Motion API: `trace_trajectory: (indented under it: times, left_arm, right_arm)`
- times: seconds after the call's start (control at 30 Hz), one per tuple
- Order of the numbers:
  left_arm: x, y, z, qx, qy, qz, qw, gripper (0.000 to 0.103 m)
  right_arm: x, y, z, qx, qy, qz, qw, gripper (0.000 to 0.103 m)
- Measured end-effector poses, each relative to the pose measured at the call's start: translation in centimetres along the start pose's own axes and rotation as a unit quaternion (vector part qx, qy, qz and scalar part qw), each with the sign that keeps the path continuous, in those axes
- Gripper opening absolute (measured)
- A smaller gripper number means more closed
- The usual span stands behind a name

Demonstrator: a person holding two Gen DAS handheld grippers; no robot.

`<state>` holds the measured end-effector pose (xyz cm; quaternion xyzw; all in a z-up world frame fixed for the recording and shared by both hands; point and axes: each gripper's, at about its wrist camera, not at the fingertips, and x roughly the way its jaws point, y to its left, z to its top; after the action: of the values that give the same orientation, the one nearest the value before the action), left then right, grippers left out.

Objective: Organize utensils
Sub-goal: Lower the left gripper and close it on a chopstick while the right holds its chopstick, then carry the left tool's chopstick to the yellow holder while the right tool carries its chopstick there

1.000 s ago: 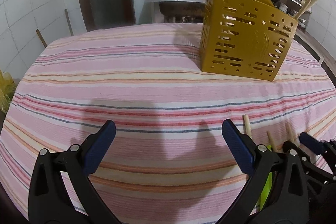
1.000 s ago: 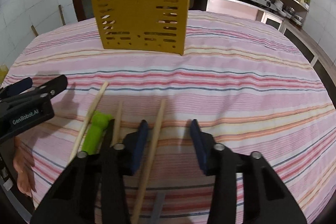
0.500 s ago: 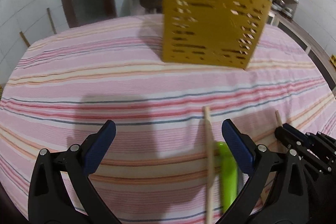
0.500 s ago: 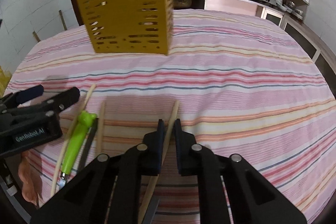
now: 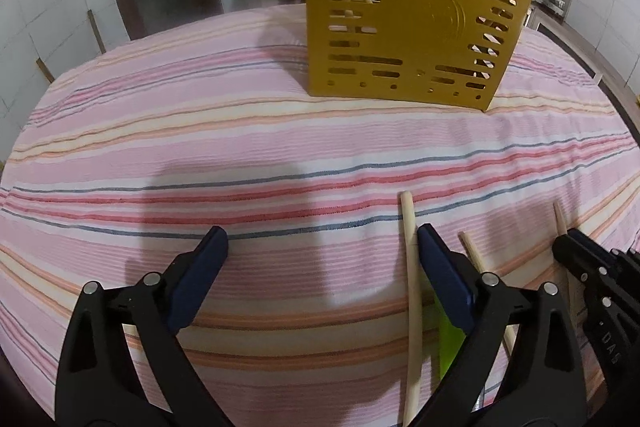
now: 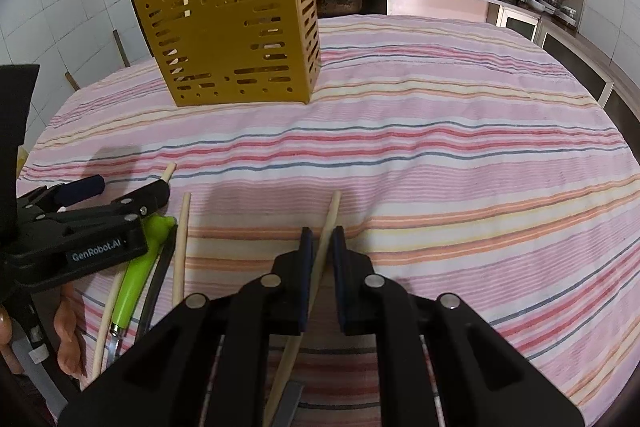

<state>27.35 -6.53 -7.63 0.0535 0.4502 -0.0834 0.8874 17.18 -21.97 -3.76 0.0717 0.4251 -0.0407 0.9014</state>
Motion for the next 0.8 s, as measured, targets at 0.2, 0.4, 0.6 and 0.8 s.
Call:
trace_trajectory:
  times: [0.2, 0.4, 0.6, 0.8]
  left_arm:
    - [-0.8, -0.9, -0.8, 0.003, -0.006, 0.002, 1.0000, 0.075]
    - [-2.1, -2.6, -1.5, 0.015, -0.002, -0.016, 0.9998, 0.040]
    - [-2.4, -3.7, -1.2, 0.025, 0.011, -0.025, 0.9993, 0.021]
    - [-2.0, -4.4, -0.3, 0.032, 0.014, -0.023, 0.9991, 0.011]
  right_arm:
    - [0.1, 0.2, 0.1, -0.006, -0.001, -0.008, 1.000, 0.010]
    - [0.3, 0.5, 0.2, -0.011, -0.002, -0.016, 1.000, 0.010]
    - [0.3, 0.7, 0.2, -0.014, -0.003, -0.020, 1.000, 0.010]
    - [0.5, 0.7, 0.4, -0.011, -0.004, -0.019, 1.000, 0.010]
